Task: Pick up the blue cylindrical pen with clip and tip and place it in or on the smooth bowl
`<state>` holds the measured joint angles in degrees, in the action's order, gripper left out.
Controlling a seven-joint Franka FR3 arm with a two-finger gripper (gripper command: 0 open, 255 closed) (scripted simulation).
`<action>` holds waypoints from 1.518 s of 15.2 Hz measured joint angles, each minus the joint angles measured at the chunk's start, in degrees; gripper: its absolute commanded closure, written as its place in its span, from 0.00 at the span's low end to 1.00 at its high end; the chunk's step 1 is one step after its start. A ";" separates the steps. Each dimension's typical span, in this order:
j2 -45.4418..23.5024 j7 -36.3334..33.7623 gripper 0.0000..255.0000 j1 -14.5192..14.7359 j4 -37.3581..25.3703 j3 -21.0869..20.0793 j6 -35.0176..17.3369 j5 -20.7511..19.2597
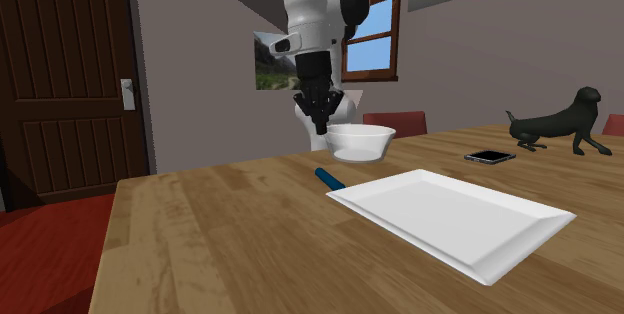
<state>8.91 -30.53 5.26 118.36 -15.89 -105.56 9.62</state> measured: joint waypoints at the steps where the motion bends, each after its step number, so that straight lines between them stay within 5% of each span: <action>1: 0.00 0.00 0.00 0.00 0.00 0.00 0.00 0.00; 3: 0.73 2.95 0.00 0.31 1.85 0.35 -2.21 0.05; 7: 4.53 42.39 0.00 4.42 14.58 4.75 -20.43 4.10; 9: 4.20 51.11 0.00 5.45 17.11 5.67 -25.03 5.30; 21: 0.84 54.23 0.00 6.28 19.44 5.24 -31.52 6.14; 22: 0.84 54.23 1.00 6.28 19.44 5.24 -31.52 6.14; 23: 0.95 54.22 1.00 6.23 19.34 5.30 -31.57 6.10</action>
<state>9.86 23.69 11.49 137.71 -10.58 -137.13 15.71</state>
